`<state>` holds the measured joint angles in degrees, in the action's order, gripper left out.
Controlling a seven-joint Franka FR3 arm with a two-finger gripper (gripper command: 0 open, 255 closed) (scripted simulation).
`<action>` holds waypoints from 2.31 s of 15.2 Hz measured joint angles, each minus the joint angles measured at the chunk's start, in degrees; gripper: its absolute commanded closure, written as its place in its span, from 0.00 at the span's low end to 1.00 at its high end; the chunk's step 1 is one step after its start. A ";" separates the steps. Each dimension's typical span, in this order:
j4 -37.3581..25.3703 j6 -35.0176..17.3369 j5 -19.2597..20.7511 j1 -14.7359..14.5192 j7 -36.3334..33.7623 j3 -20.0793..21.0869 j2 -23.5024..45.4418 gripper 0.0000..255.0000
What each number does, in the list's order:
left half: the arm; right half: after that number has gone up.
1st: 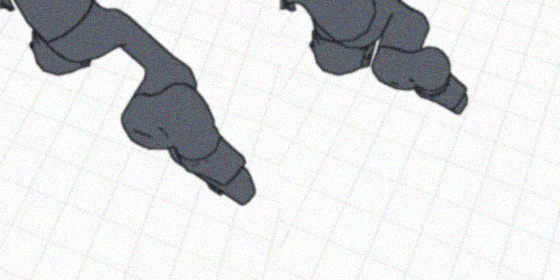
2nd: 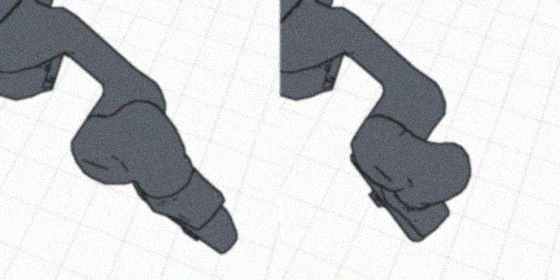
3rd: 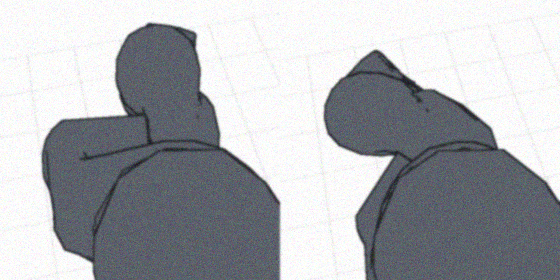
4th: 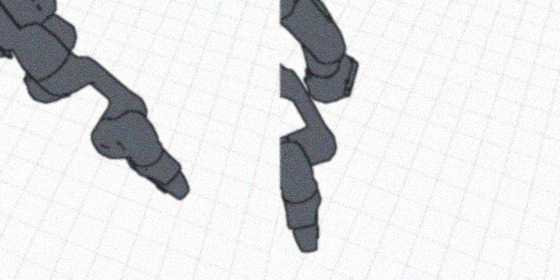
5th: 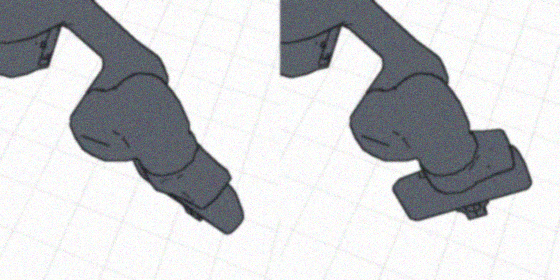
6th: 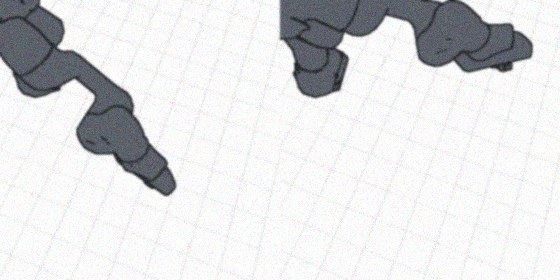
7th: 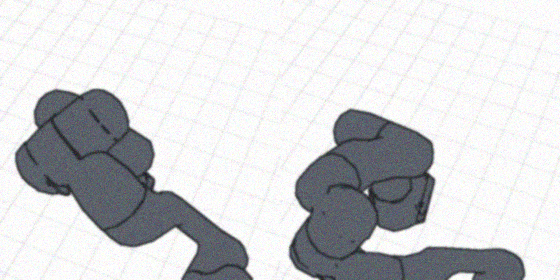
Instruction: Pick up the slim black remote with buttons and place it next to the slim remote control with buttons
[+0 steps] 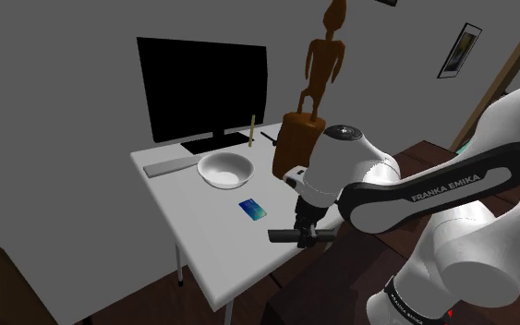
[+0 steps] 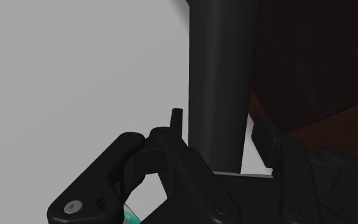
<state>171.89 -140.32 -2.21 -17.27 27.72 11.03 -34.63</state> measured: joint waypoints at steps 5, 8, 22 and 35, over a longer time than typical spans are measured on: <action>0.03 -0.02 0.00 -0.01 0.01 0.00 -0.04 1.00; -0.05 0.74 -0.07 -0.11 0.14 -0.04 -0.44 1.00; -6.36 15.56 -0.02 -0.42 1.27 -1.57 -9.39 1.00; -28.25 11.68 3.82 3.62 -0.69 0.26 16.47 1.00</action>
<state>143.64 -128.64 1.61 -13.64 27.03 11.29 -18.16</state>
